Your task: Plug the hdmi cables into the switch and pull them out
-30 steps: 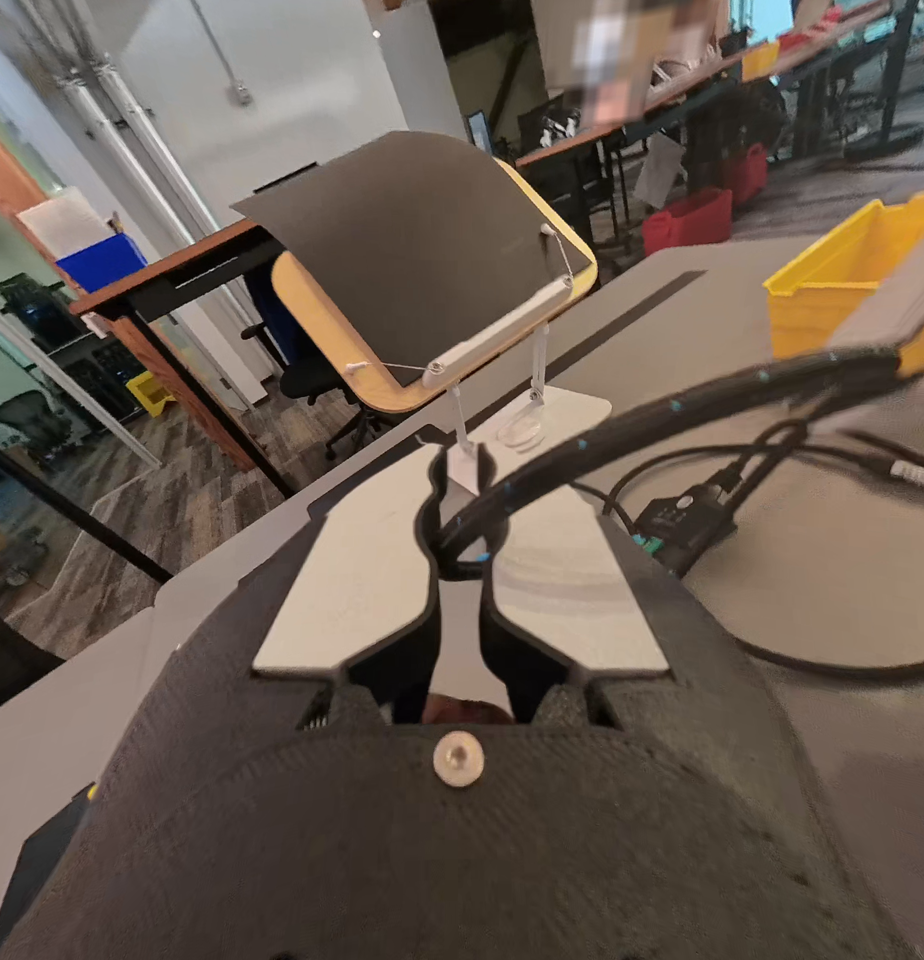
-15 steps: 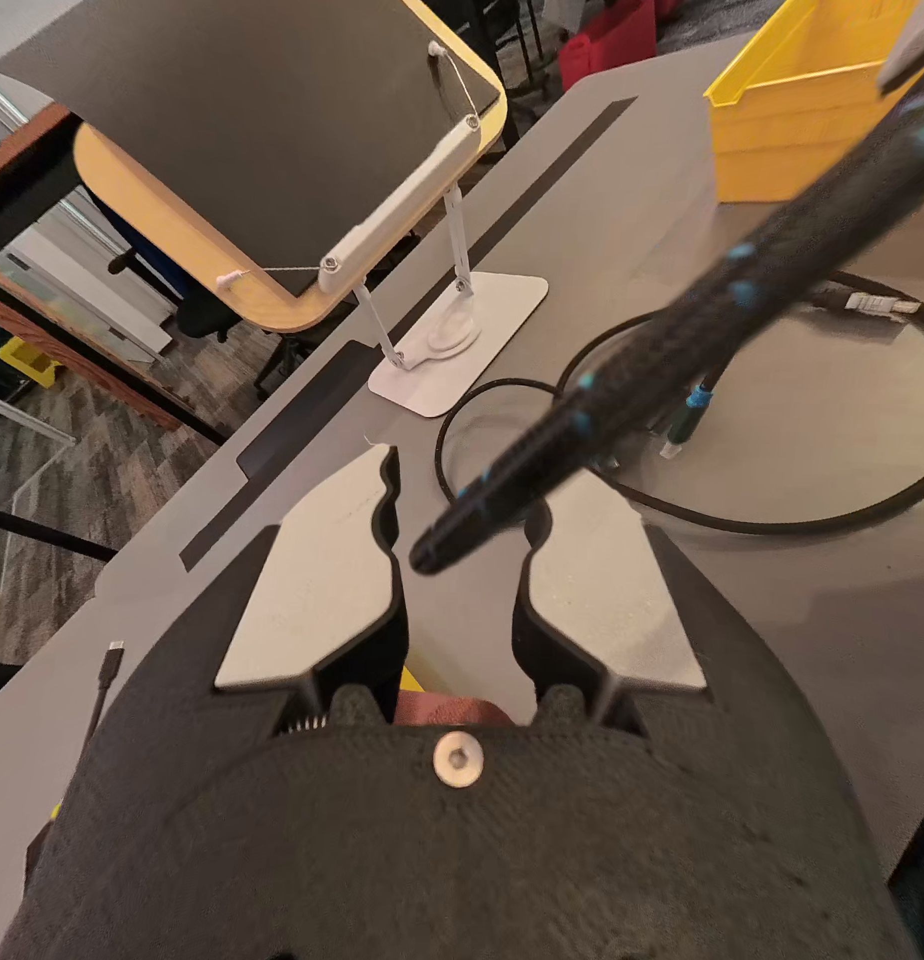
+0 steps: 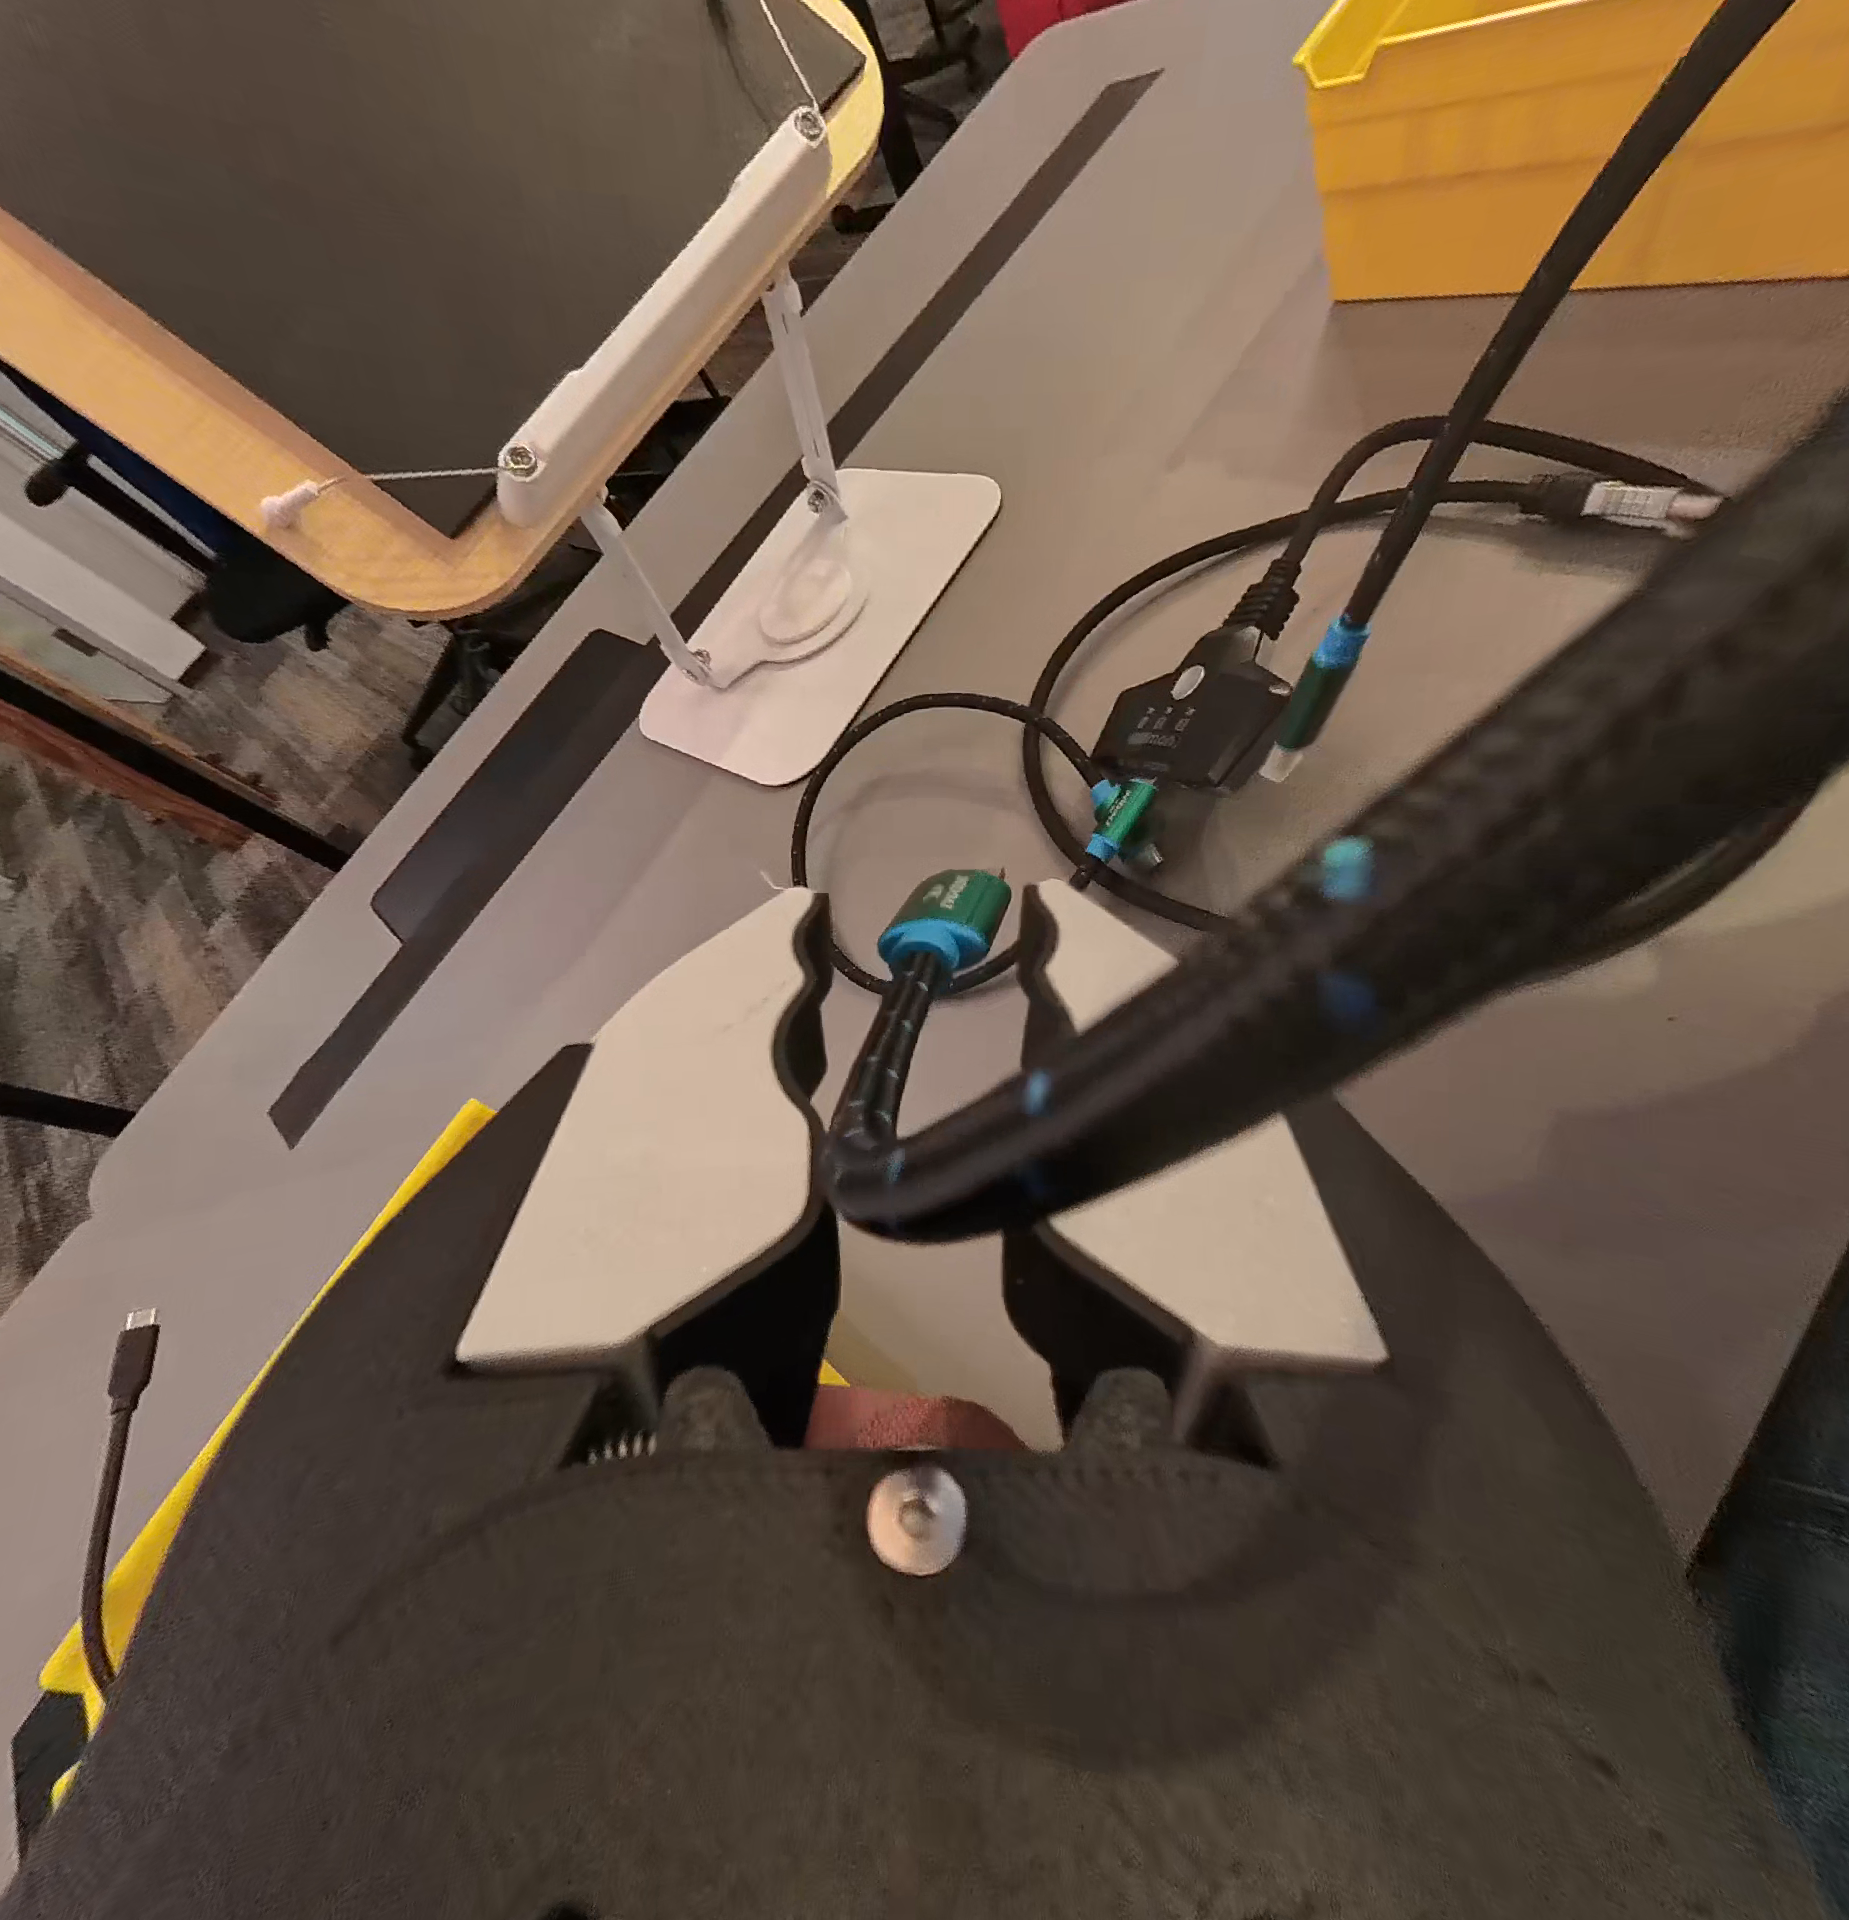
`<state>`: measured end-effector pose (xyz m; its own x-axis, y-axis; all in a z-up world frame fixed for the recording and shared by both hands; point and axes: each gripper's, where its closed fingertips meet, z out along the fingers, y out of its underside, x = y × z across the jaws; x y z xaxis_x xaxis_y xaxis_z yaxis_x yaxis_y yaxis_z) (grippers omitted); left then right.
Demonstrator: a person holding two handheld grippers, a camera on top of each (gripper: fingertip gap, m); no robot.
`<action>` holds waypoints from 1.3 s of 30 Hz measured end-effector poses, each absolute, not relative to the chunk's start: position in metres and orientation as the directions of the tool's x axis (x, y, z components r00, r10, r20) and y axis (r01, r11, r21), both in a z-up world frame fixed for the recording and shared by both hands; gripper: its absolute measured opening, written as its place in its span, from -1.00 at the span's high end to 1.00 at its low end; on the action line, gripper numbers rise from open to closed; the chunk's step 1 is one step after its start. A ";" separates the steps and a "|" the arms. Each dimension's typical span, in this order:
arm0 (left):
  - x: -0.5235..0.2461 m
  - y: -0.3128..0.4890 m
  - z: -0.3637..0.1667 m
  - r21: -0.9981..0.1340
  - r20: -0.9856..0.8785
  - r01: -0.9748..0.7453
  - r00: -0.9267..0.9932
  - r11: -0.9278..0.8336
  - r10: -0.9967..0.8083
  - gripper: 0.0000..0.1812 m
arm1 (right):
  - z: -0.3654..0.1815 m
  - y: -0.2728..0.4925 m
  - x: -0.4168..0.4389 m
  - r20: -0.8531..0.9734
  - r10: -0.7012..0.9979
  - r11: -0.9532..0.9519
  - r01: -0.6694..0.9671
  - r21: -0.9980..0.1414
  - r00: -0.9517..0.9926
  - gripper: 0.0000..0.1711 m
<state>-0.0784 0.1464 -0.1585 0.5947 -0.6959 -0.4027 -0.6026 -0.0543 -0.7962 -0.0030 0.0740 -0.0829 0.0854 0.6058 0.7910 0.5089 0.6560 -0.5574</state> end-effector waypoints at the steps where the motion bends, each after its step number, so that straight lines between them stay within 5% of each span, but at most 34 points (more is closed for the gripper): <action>1: -0.079 0.146 -0.159 -0.795 -0.403 -0.605 0.593 -0.055 -0.697 0.70 | -0.082 0.073 -0.003 0.794 0.602 0.660 0.508 -0.554 0.083 0.96; 10: -0.075 0.144 -0.165 -0.793 -0.373 -0.604 0.586 -0.081 -0.719 0.62 | -0.075 0.064 -0.003 0.846 0.528 0.712 0.505 -0.488 0.073 0.95; 19: -0.074 0.144 -0.160 -0.823 -0.341 -0.562 0.607 -0.084 -0.718 0.76 | -0.080 0.062 -0.004 0.863 0.502 0.720 0.526 -0.453 0.056 0.95; 21: -0.074 0.144 -0.159 -0.824 -0.342 -0.560 0.611 -0.085 -0.714 0.63 | -0.081 0.064 -0.003 0.863 0.502 0.716 0.533 -0.452 0.057 0.95; 26: -0.072 0.145 -0.157 -0.834 -0.345 -0.547 0.617 -0.070 -0.707 0.91 | -0.081 0.064 -0.003 0.864 0.499 0.715 0.535 -0.450 0.060 0.95; 32: -0.076 0.148 -0.157 -0.825 -0.355 -0.559 0.630 -0.087 -0.691 0.61 | -0.080 0.067 0.001 0.872 0.483 0.711 0.548 -0.441 0.075 0.95; 39: -0.076 0.147 -0.149 -0.833 -0.372 -0.550 0.636 -0.060 -0.676 0.79 | -0.081 0.067 0.003 0.870 0.487 0.708 0.548 -0.445 0.077 0.95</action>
